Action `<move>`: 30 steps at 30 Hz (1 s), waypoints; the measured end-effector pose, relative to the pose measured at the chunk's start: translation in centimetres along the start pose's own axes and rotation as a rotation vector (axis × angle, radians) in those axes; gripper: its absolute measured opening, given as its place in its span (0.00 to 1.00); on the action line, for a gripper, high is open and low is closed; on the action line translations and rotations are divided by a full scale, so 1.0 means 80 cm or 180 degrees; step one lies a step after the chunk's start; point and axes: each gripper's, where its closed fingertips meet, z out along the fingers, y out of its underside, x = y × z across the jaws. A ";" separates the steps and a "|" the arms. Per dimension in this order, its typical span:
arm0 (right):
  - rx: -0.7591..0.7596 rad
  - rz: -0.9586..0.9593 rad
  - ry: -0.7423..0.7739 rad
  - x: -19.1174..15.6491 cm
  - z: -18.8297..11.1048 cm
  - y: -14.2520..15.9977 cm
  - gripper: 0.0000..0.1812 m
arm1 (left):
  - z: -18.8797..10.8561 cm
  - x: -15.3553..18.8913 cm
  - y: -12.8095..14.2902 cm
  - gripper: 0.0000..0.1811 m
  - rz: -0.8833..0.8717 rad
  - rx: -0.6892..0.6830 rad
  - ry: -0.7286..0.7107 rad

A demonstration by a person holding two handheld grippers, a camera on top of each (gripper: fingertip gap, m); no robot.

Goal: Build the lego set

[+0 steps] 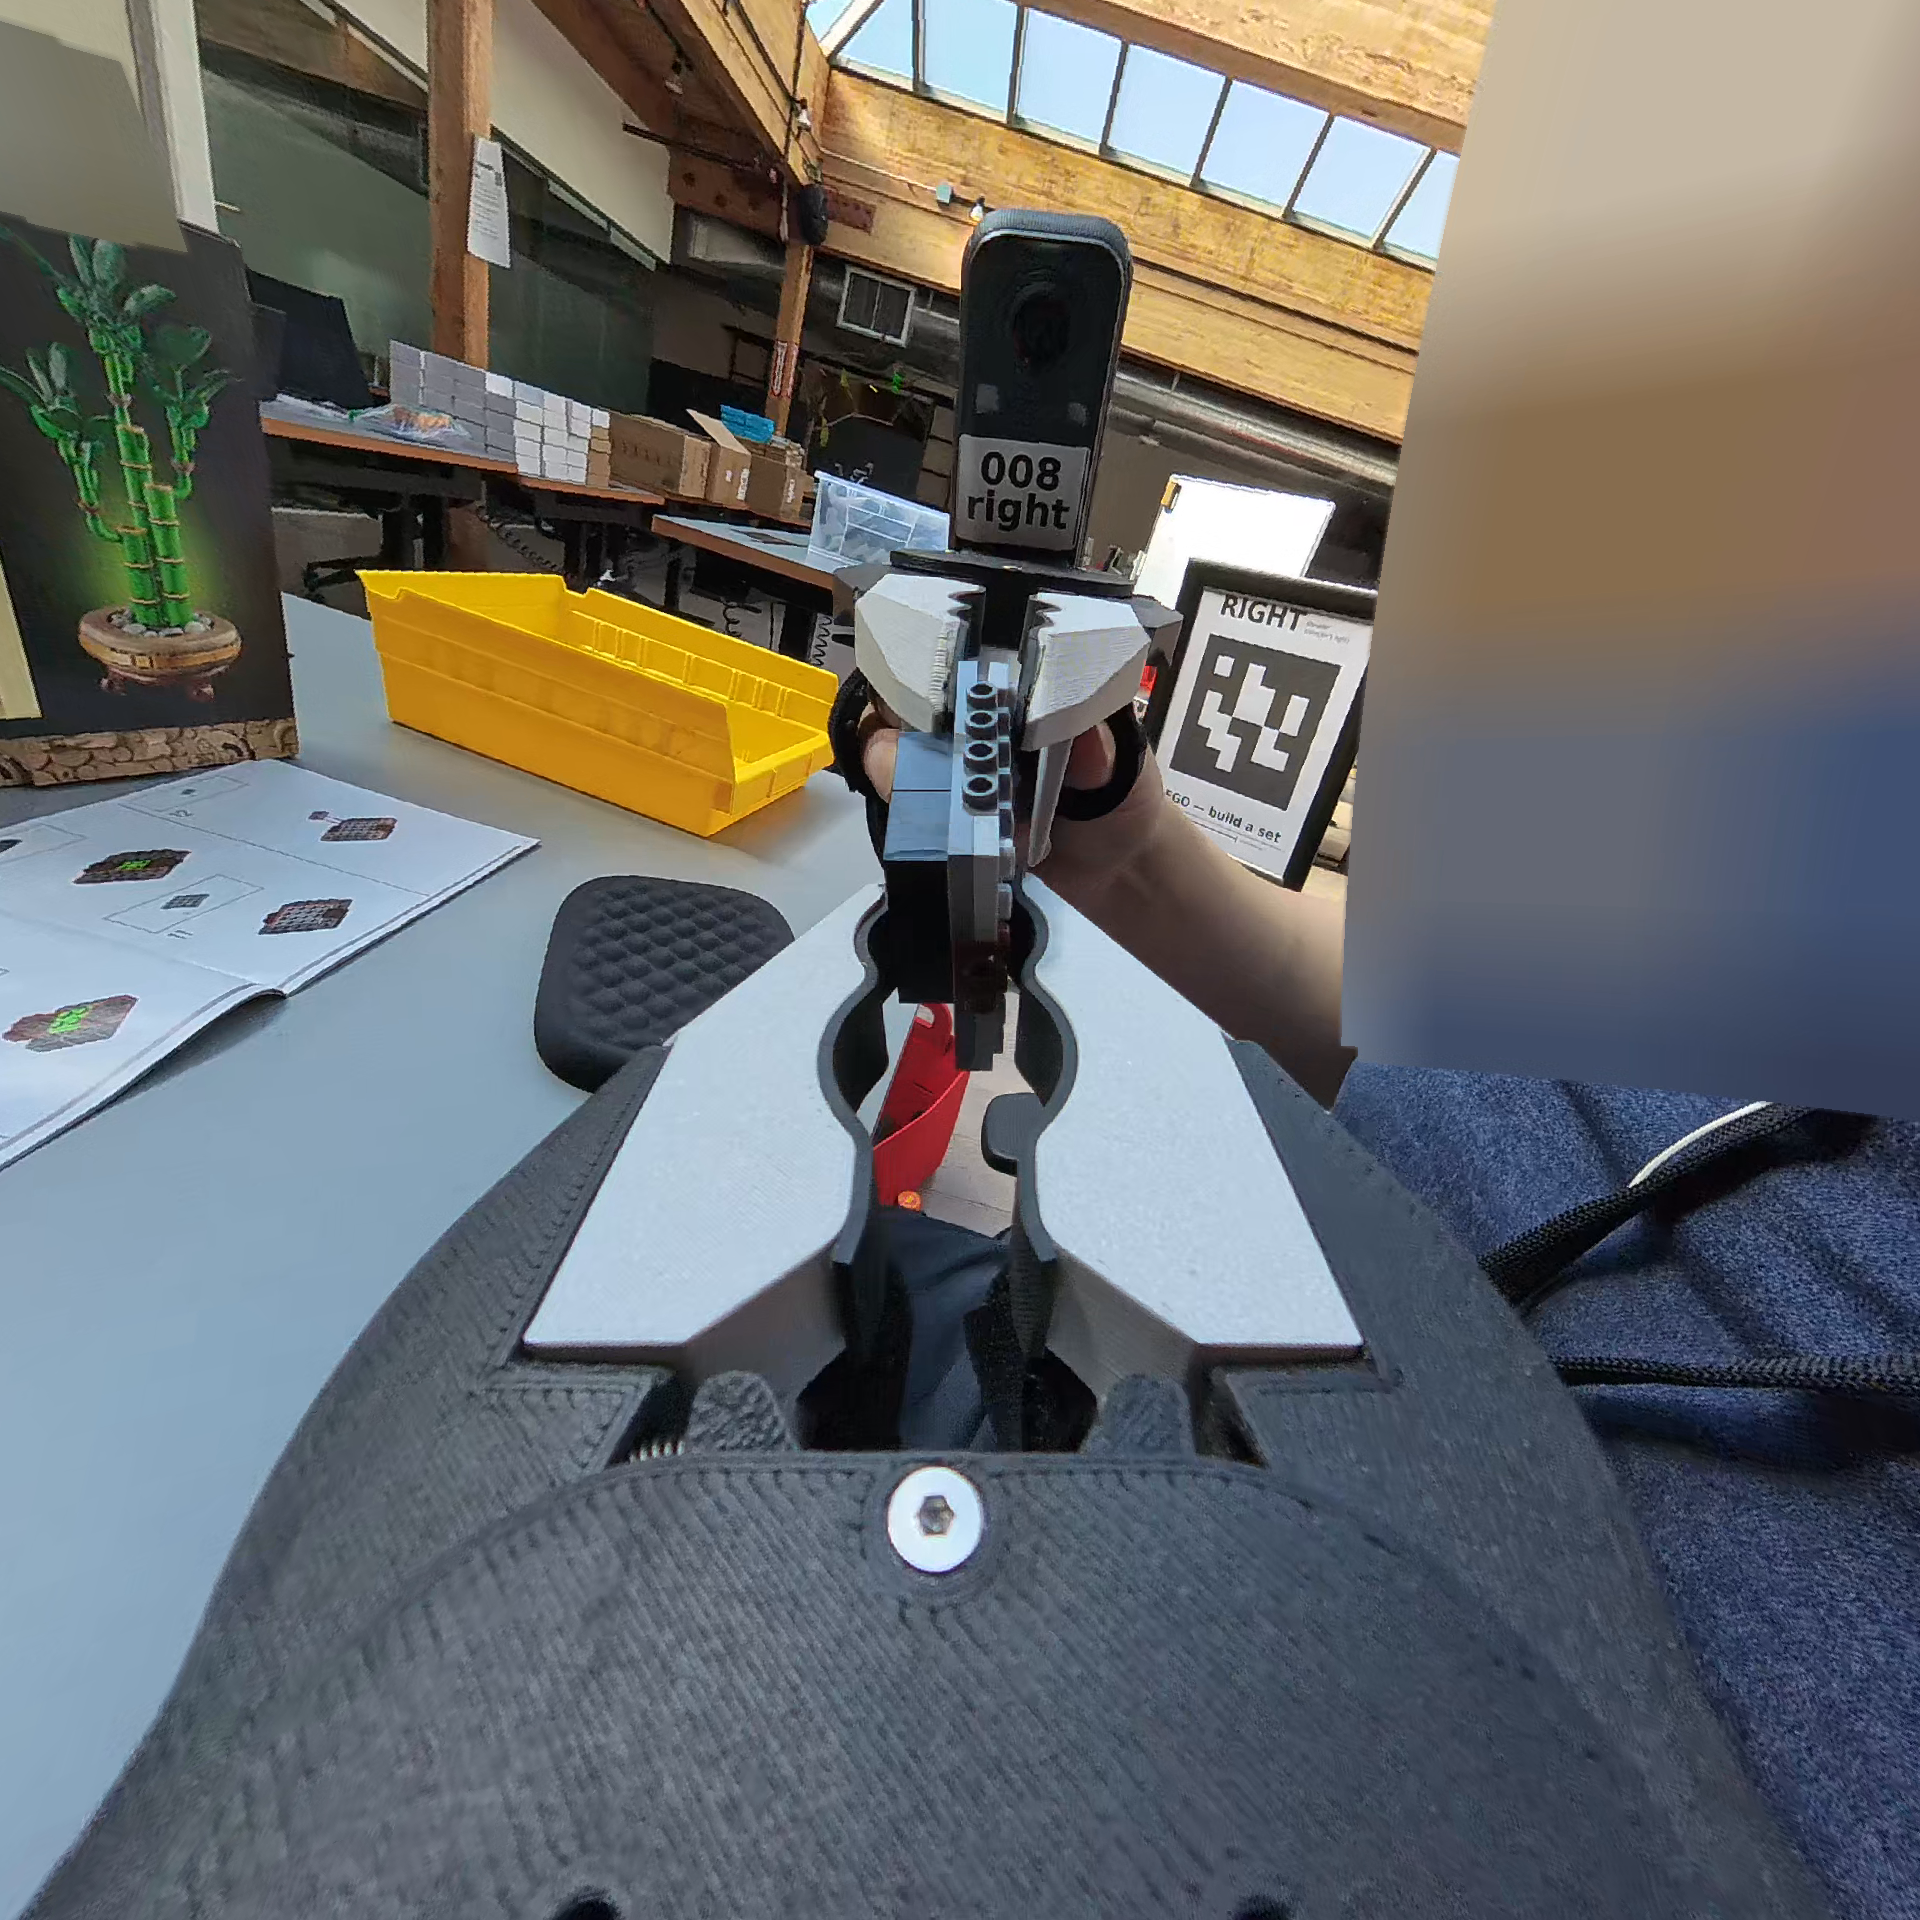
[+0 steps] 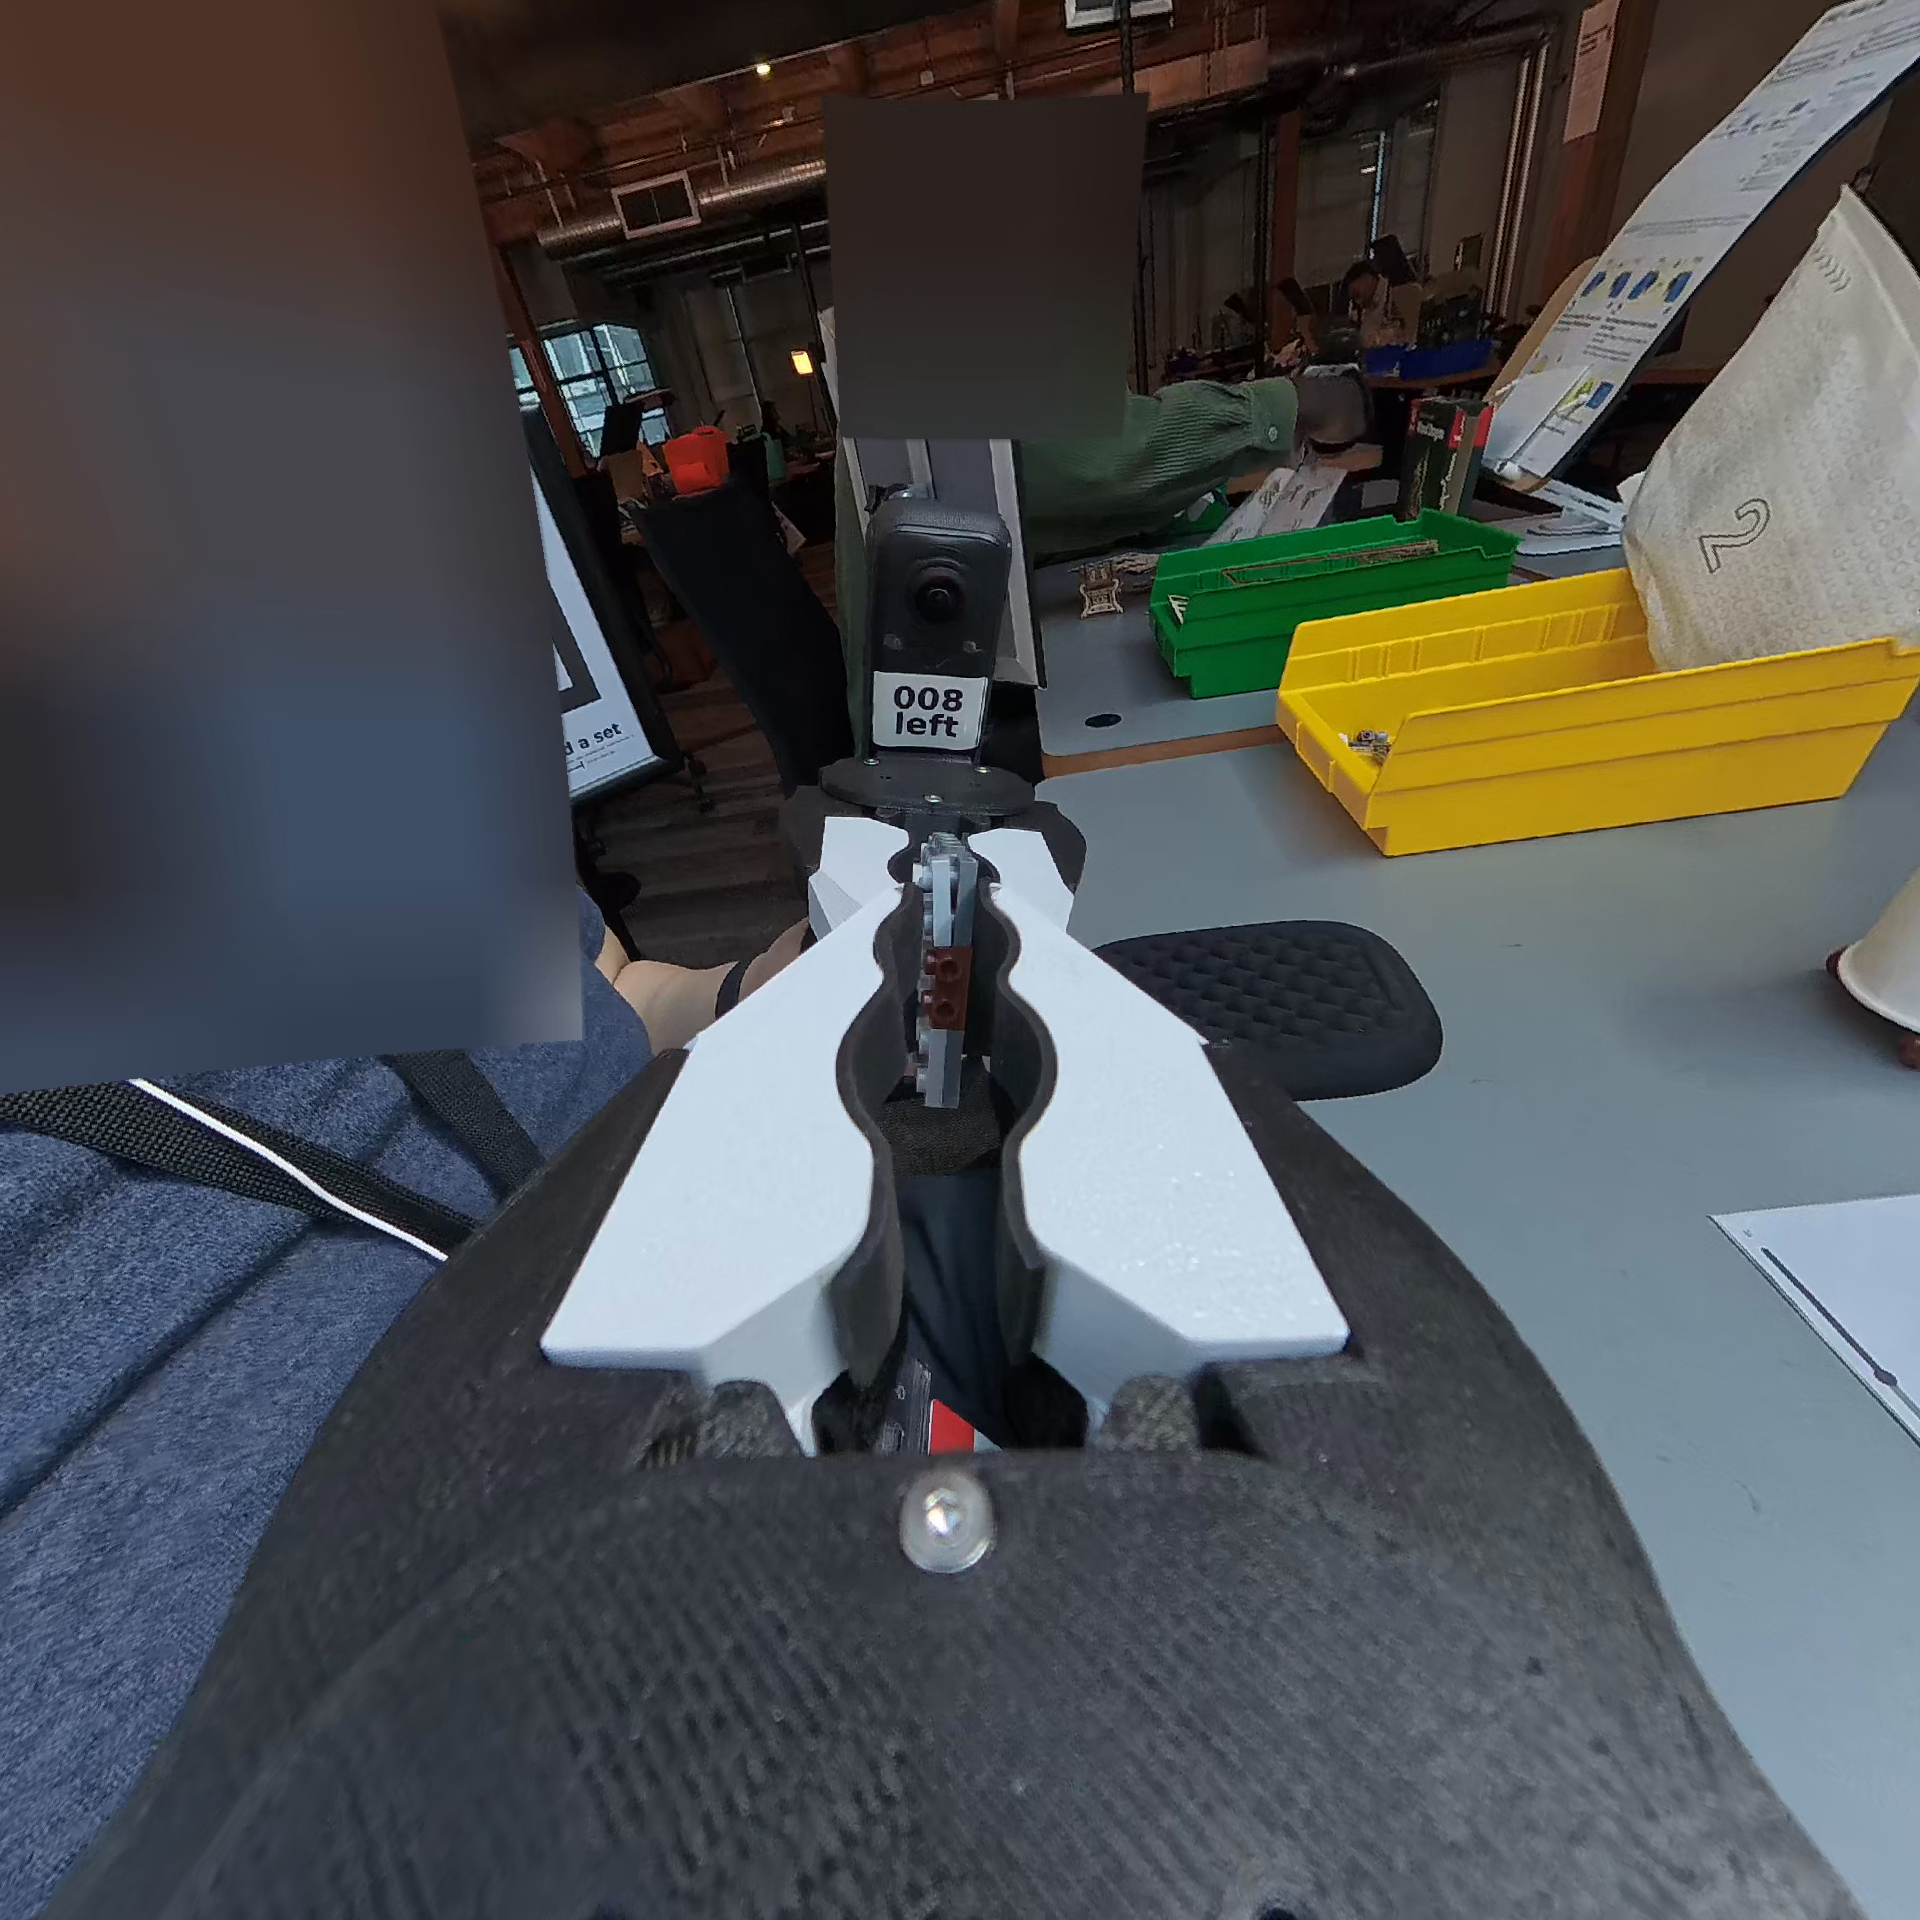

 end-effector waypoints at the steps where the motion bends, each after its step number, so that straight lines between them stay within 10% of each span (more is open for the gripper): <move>1: 0.0000 0.0024 -0.0026 -0.002 0.000 -0.002 0.05 | 0.000 0.001 -0.001 0.10 0.0038 -0.0011 -0.0009; 30: 0.0248 -0.0083 -0.0105 -0.017 -0.005 -0.005 0.03 | 0.006 0.011 0.004 0.10 0.0465 -0.0185 -0.0178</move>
